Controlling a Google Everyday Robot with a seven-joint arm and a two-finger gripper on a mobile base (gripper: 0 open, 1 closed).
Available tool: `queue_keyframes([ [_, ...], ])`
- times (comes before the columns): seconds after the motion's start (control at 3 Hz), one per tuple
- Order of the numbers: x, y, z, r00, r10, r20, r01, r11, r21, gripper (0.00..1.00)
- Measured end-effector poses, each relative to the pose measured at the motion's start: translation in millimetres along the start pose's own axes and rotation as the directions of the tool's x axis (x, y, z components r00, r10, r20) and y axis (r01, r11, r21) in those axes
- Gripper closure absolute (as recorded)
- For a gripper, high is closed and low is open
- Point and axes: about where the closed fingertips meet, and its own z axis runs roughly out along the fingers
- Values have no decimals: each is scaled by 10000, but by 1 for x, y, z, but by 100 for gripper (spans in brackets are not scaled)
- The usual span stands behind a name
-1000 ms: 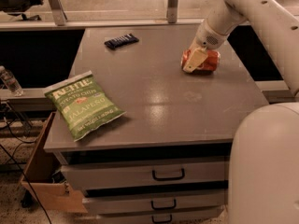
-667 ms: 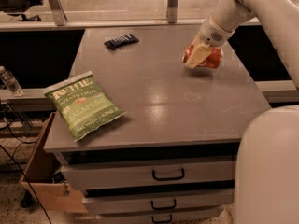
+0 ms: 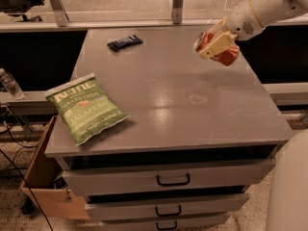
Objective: Place coke can upright
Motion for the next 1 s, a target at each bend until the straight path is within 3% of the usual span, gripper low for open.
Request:
queue_keyframes([
  [0.33, -7, 6, -26, 9839, 388, 1745, -363, 9992, -178, 100],
  [0.67, -8, 10, -44, 9370, 810, 3398, -713, 9966, -411, 100],
  [1.0, -3, 13, -56, 8662, 1335, 4816, -1150, 9910, -678, 100],
])
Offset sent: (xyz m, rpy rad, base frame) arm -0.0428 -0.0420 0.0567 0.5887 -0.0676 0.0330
